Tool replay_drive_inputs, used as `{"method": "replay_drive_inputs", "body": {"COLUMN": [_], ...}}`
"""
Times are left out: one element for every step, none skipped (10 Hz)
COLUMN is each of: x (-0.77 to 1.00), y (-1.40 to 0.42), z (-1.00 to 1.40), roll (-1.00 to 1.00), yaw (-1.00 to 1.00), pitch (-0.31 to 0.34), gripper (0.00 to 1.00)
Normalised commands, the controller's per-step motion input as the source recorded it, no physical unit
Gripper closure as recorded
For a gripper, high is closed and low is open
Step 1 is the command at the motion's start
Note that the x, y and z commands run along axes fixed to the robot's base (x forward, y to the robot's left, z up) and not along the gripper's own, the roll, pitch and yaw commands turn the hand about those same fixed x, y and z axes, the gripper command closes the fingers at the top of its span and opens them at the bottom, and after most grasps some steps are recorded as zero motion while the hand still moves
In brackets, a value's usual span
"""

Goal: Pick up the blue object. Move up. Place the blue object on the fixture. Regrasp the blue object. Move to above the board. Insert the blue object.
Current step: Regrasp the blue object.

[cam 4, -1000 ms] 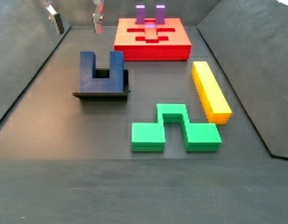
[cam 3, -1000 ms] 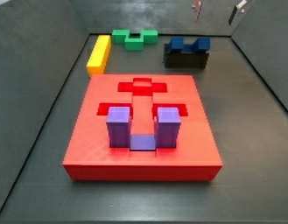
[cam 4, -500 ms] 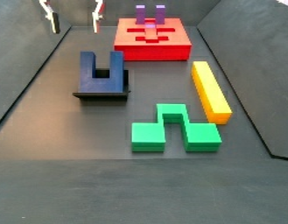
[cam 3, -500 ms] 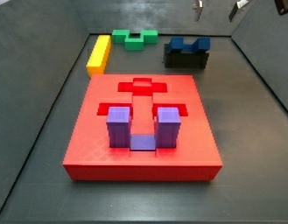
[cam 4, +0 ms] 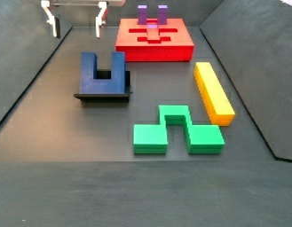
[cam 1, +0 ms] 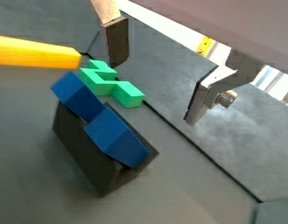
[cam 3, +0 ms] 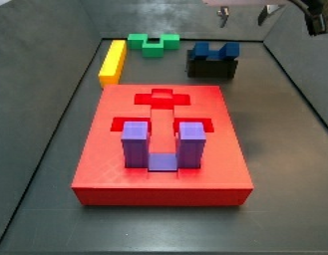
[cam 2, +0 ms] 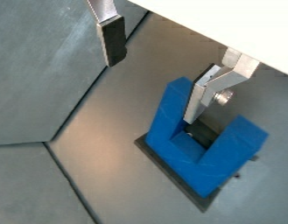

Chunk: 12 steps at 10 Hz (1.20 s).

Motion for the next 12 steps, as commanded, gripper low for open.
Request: {"method": "replay_drive_inputs", "body": {"x": [0.93,0.76,0.67,0.68,0.69,0.74,0.8,0.88,0.75,0.65,0.76,0.73], "y": [-0.07,-0.24,-0.27,-0.26,-0.32,-0.25,-0.2,-0.07,0.0,0.0,0.05,0.01], "z": [-0.13,-0.27,-0.34,-0.34,-0.44,-0.45,-0.38,-0.34,-0.26,-0.29,-0.4,-0.35], "roll": [0.53,0.76,0.75,0.75,0.8,0.61,0.5,0.36,0.27,0.17,0.09,0.03], "yaw": [0.0,0.09,0.15,0.15,0.15,0.18,0.19,0.25,0.26,0.25,0.29,0.3], "pitch": [-0.083,0.0,0.0,0.0,0.02,0.223,0.249,0.234,0.251,0.214,0.157,0.166], "gripper": [0.0,0.0,0.0,0.0,0.0,0.0,0.0,0.0,0.0,0.0,0.0,0.0]}}
